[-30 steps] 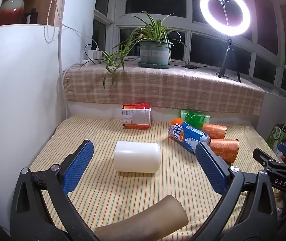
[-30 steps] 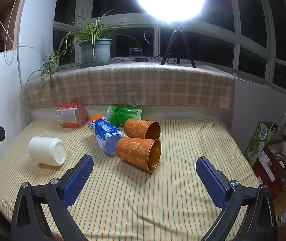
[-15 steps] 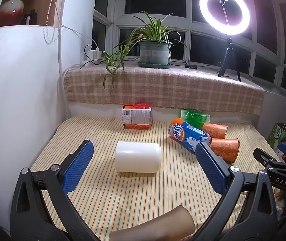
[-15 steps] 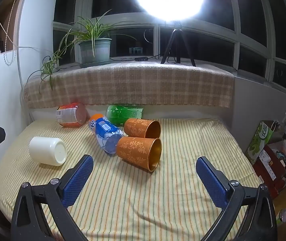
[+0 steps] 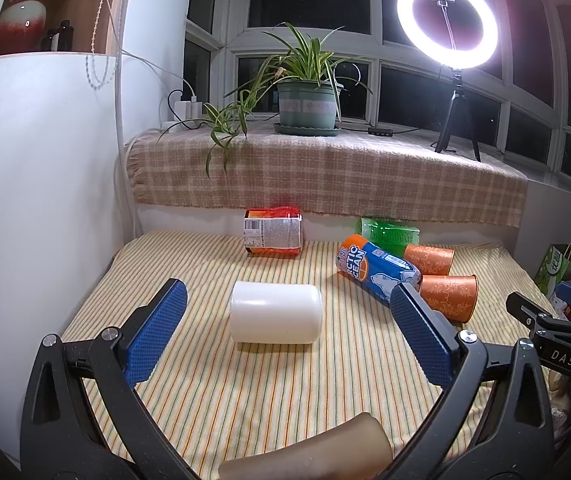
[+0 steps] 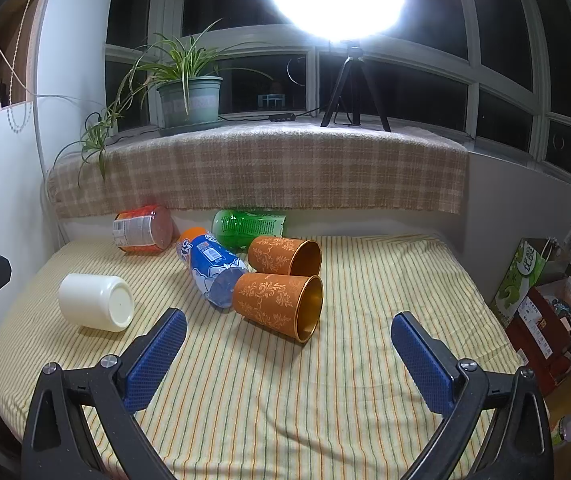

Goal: Flip cup upright

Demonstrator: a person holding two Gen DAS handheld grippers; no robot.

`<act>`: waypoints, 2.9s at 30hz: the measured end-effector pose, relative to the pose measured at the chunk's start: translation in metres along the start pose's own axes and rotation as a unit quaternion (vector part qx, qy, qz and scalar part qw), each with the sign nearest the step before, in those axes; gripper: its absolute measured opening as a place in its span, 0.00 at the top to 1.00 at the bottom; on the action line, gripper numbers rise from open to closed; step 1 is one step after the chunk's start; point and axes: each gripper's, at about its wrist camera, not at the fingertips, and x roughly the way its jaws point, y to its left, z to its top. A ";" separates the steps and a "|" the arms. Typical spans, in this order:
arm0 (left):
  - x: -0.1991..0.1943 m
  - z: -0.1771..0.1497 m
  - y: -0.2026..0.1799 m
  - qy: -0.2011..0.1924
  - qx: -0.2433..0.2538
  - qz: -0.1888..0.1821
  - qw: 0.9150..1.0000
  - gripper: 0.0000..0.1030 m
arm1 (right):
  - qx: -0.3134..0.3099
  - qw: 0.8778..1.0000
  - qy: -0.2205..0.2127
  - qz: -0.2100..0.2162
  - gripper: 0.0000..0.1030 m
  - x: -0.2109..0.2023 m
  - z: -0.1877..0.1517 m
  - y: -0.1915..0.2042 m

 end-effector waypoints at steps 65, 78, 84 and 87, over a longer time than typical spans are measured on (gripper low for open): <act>0.007 -0.011 0.002 0.006 0.001 0.005 1.000 0.00 | -0.010 0.999 0.020 0.023 0.00 0.016 0.005 0.011; 0.007 -0.021 0.029 0.026 -0.013 0.028 0.999 0.00 | -0.034 0.995 0.078 0.060 0.00 0.073 0.027 0.017; 0.007 -0.025 0.044 0.040 -0.020 0.031 0.999 0.00 | -0.069 0.990 0.104 0.069 0.00 0.105 0.044 0.031; 0.006 -0.028 0.052 0.046 -0.022 0.039 0.998 0.00 | -0.090 0.985 0.121 0.082 0.00 0.120 0.050 0.041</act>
